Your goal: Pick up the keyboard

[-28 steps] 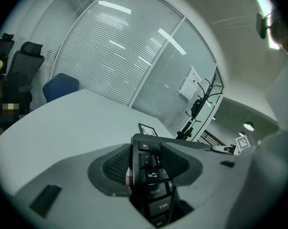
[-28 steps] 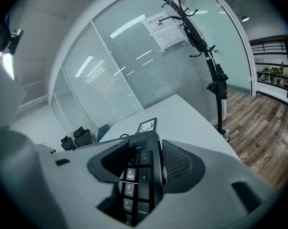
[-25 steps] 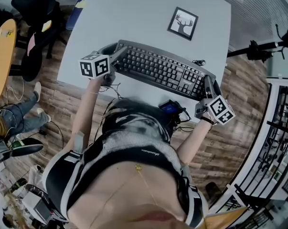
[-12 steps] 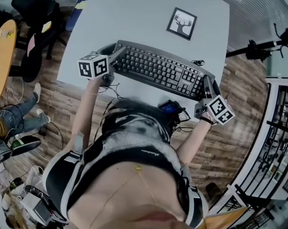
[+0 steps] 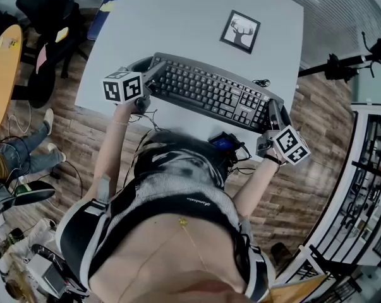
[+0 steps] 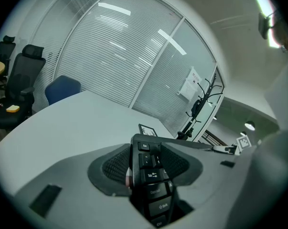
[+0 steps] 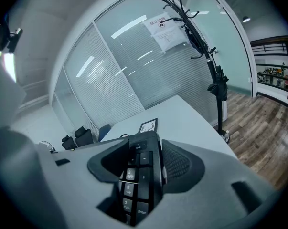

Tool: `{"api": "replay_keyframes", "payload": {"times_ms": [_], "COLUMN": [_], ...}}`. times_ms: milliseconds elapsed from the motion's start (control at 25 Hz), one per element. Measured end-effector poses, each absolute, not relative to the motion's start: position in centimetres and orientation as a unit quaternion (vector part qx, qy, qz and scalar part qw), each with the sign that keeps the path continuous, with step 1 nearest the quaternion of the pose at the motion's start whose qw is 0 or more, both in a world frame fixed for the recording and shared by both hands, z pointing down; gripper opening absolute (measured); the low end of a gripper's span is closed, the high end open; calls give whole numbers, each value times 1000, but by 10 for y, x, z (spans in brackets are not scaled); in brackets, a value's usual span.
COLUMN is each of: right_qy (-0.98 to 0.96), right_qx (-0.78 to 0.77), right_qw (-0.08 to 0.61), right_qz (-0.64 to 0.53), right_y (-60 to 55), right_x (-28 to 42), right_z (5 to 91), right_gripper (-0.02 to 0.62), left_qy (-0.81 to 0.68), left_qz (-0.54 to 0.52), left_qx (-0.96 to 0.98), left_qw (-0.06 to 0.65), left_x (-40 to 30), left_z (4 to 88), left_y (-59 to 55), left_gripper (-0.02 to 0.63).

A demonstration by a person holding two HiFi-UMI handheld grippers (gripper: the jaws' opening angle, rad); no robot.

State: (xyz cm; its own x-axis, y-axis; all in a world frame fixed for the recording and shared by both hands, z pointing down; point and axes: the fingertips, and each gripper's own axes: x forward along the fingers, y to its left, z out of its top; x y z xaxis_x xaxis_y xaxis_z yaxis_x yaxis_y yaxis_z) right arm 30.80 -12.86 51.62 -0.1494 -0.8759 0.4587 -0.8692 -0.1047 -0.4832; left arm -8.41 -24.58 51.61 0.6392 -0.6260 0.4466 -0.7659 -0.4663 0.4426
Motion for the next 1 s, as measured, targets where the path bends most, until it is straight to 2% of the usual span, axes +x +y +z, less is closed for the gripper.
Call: {"api": "replay_keyframes", "payload": {"times_ms": [1000], "right_qy": [667], "right_qx": [-651], "right_qw": [-2], "right_qz": [-362], "right_y": [-129], "right_x": [308], "right_z": [519], "right_gripper": [210], "left_qy": [-412], "left_qz": [119], "left_qx": [845], "left_qw": [320], "left_x": [-84], "left_z": [519], "left_y": [-246], "left_gripper": [189]}}
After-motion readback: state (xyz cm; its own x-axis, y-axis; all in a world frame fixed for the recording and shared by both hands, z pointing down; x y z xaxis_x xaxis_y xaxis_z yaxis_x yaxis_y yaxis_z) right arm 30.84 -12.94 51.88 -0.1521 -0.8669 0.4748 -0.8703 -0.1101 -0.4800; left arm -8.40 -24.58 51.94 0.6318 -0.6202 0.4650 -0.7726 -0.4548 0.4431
